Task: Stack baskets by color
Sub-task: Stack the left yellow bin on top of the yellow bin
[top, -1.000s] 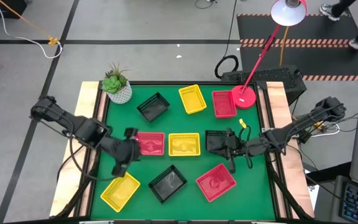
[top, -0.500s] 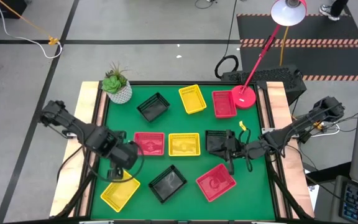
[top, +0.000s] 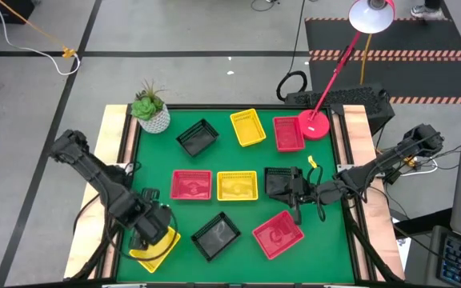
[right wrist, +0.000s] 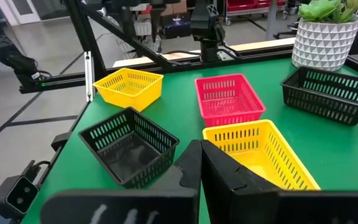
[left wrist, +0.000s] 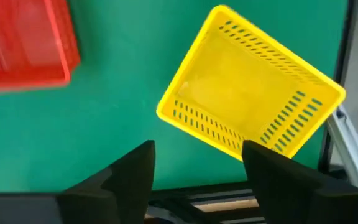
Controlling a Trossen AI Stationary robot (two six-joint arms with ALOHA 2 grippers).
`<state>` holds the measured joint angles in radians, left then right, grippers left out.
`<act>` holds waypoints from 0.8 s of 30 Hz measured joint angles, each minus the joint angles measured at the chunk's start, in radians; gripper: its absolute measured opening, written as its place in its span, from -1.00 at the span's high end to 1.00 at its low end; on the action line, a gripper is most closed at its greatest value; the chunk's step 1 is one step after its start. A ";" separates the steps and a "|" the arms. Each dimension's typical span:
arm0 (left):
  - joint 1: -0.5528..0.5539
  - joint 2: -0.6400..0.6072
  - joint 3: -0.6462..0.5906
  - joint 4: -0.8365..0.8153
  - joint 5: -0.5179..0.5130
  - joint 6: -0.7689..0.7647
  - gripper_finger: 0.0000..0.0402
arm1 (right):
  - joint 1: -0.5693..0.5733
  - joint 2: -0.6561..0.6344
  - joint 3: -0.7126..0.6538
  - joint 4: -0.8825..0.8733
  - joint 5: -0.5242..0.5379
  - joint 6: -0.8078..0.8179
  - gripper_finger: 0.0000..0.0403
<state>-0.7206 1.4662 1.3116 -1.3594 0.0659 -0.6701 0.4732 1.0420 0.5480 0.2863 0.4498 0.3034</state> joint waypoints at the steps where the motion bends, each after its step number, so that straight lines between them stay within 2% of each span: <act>1: -0.005 0.000 -0.003 0.000 0.006 -0.054 -0.26 | 0.000 0.000 0.000 0.000 0.000 -0.001 1.00; 7: -0.023 0.000 -0.030 0.003 0.025 -0.409 -0.33 | 0.003 0.000 0.000 0.000 0.000 -0.001 1.00; 11: -0.035 0.000 -0.077 0.003 0.081 -0.556 -0.28 | 0.019 0.000 0.000 0.000 -0.001 -0.008 1.00; 15: -0.029 0.000 -0.133 0.038 0.158 -0.619 -0.20 | 0.040 0.000 0.000 -0.001 -0.001 -0.009 1.00; 24: -0.007 0.000 -0.257 0.274 0.195 -0.642 -0.04 | 0.083 0.000 0.001 -0.002 0.027 -0.001 1.00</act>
<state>-0.7273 1.4658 1.0541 -1.0852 0.2606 -1.3117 0.5564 1.0420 0.5488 0.2848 0.4772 0.3027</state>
